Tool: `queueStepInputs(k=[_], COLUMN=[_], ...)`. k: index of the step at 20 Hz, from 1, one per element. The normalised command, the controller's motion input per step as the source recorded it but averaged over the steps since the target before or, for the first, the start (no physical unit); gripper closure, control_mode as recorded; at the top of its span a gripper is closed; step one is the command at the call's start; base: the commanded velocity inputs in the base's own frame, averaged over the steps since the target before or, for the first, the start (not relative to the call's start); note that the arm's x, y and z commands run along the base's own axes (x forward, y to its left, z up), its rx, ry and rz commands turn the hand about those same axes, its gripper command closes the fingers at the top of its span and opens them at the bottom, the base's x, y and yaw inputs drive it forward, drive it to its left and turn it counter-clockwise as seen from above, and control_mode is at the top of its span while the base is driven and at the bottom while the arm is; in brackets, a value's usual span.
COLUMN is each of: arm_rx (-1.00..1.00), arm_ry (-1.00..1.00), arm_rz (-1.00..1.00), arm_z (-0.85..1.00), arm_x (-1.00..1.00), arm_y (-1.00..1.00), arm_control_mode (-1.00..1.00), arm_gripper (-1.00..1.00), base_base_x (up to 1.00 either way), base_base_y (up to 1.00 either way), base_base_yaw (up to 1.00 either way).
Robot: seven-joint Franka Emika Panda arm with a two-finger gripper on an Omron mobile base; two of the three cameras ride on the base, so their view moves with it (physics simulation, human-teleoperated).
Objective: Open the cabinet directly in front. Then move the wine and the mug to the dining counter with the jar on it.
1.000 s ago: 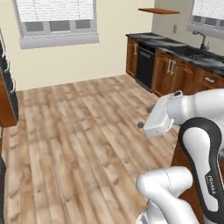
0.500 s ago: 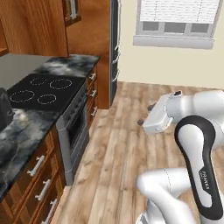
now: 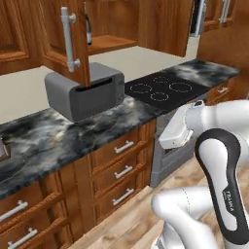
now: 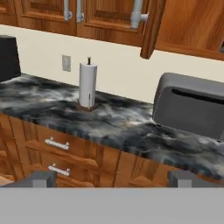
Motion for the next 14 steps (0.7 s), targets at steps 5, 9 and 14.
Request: queueStepInputs(k=[5,9,14], arm_rx=[0.0,0.0,0.0], arm_ry=[0.0,0.0,0.0], arm_rz=[0.0,0.0,0.0], arm_z=[0.0,0.0,0.0], arm_x=[0.0,0.0,0.0], arm_y=[0.0,0.0,0.0], arm_control_mode=[1.0,1.0,1.0], arm_gripper=[-1.0,-1.0,-1.0], base_base_x=[0.53,0.66,0.77], base_base_y=[-0.15,-0.72,-1.0], base_base_yaw=[0.52,0.21,0.27])
